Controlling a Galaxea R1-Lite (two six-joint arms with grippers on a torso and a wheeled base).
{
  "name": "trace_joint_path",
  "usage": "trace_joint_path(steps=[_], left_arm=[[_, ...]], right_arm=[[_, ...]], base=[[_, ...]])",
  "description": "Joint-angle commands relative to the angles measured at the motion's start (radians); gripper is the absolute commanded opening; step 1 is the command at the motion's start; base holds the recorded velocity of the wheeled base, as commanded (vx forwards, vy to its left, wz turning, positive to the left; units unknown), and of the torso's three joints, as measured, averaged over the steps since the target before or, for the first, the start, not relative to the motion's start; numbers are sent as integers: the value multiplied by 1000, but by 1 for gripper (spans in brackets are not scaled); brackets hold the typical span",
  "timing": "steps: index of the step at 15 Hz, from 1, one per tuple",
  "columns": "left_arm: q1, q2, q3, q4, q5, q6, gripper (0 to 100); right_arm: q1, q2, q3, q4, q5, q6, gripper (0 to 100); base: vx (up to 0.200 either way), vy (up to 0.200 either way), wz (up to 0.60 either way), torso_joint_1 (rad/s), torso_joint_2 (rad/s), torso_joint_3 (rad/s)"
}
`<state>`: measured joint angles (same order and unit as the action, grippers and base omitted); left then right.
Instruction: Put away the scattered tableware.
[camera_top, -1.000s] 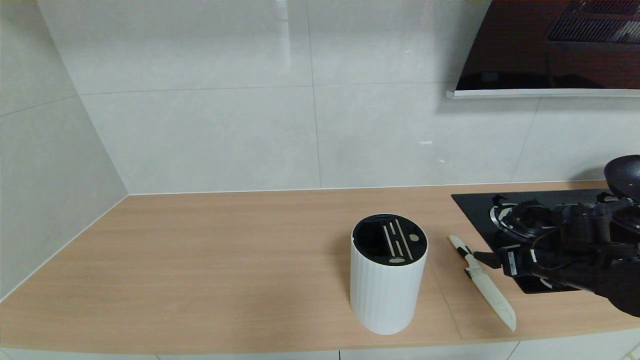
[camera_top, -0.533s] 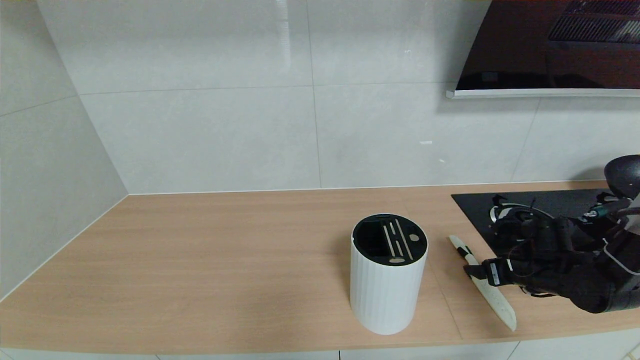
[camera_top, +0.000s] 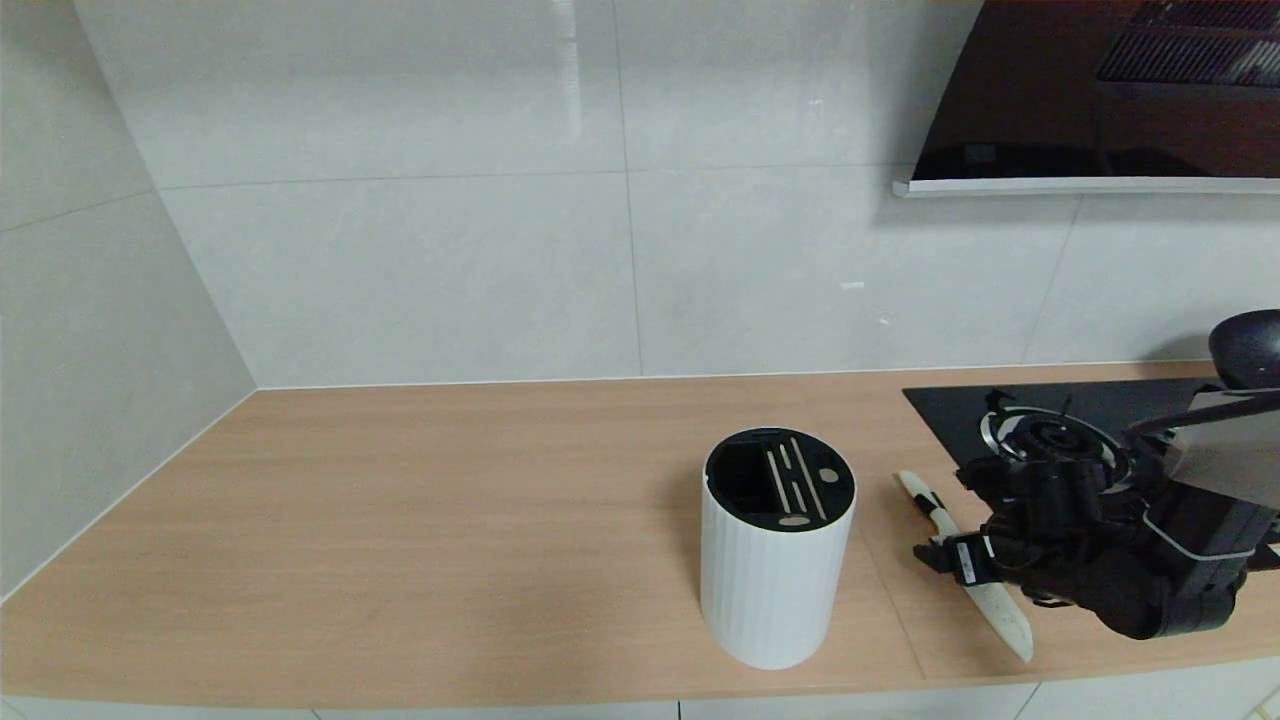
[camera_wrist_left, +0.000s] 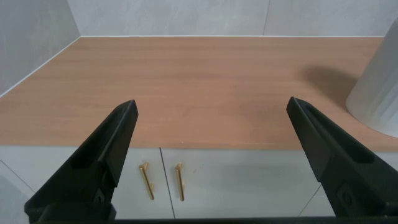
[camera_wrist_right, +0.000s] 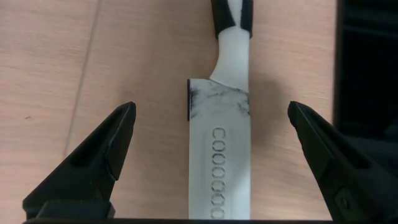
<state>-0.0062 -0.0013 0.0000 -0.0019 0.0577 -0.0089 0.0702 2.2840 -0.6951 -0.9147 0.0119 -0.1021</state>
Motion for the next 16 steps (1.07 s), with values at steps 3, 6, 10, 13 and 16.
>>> trace_joint_path(steps=[3, 6, 10, 13, 16], left_arm=[[0, 1, 0, 0, 1, 0, 100], [0, 1, 0, -1, 1, 0, 100], [0, 1, 0, 0, 1, 0, 100], [0, 1, 0, -1, 1, 0, 100], [0, 1, 0, -1, 1, 0, 100]], right_arm=[[0, 22, -9, -1, -1, 2, 100], [0, 37, -21, -1, -1, 2, 100], [-1, 46, -34, -3, -4, 2, 100], [-4, 54, -37, -13, -6, 2, 0], [-3, 66, -43, -15, -6, 2, 0]], base=[[0, 0, 0, 0, 0, 0], [0, 0, 0, 0, 0, 0], [0, 0, 0, 0, 0, 0], [0, 0, 0, 0, 0, 0], [0, 0, 0, 0, 0, 0]])
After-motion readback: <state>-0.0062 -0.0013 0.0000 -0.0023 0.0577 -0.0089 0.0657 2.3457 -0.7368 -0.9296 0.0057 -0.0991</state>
